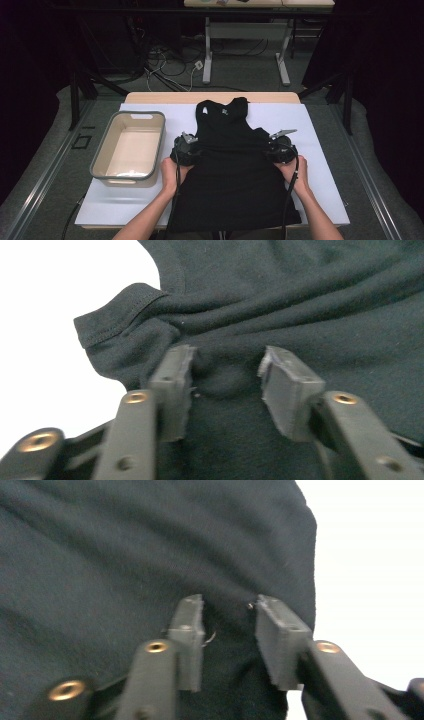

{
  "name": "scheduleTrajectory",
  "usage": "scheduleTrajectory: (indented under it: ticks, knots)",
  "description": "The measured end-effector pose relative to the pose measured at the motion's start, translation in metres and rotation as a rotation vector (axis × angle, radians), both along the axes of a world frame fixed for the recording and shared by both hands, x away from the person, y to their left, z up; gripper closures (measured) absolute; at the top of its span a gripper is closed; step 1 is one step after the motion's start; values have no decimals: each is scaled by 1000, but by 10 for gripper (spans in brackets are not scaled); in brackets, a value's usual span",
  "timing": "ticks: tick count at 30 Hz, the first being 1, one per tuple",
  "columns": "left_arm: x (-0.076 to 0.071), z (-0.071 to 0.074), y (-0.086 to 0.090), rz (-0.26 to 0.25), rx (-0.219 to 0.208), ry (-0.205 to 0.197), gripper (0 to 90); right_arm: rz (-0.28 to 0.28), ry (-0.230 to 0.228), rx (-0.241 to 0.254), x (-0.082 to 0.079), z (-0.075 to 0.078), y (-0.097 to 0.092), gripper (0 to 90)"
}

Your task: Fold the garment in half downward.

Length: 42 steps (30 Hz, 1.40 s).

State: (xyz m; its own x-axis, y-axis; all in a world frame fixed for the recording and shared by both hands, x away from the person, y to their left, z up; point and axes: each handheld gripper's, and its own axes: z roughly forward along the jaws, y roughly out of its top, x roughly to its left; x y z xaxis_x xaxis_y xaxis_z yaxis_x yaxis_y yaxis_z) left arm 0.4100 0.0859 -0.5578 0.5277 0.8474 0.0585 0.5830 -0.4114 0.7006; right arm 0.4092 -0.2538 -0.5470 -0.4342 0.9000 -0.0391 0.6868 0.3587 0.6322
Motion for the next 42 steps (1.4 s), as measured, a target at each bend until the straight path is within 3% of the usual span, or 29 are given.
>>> scheduleTrajectory:
  ticks: [2, 4, 6, 11, 23, 25, 28, 30, 33, 35, 36, 40, 42]
  knots:
    - [0, -2, 2, -10, 10, -18, 729, -7, -12, -15, -1, 1, -1, 800]
    - [1, -4, 3, -32, -8, -4, 883, -3, -16, -18, -3, 1, -3, 874]
    - [0, -2, 1, -41, 23, -2, 894, -5, -15, -19, -6, 1, -4, 887]
    - [-3, -1, 2, -51, 26, -7, 900, 13, 1, -31, -14, 3, -8, 900]
    - [-27, 4, 7, -111, 47, -2, 900, 53, 41, -55, -30, 9, -18, 900]
    - [-27, 5, 5, -88, 43, -15, 880, 59, 38, -48, -29, 9, -18, 890]
    - [-20, 6, 0, -52, 54, -24, 641, 65, 22, -30, -25, 11, -16, 645]
    - [-15, 7, -2, -38, 41, -30, 530, 56, 9, -22, -21, 13, -13, 526]
    - [-4, 6, -5, -16, 20, -15, 423, 62, 8, -14, -13, 12, -6, 468]
    - [1, 6, -7, -17, 11, 2, 410, 68, 18, -7, -8, 8, 0, 508]
    - [2, 5, -8, -26, 14, 11, 426, 77, 19, -12, -5, 6, 0, 574]
    - [4, -1, -9, -65, 20, -1, 674, 65, 8, 12, -1, 2, 1, 810]
    - [3, 0, -9, -82, 40, -7, 804, 71, 17, 6, -3, 2, 1, 858]
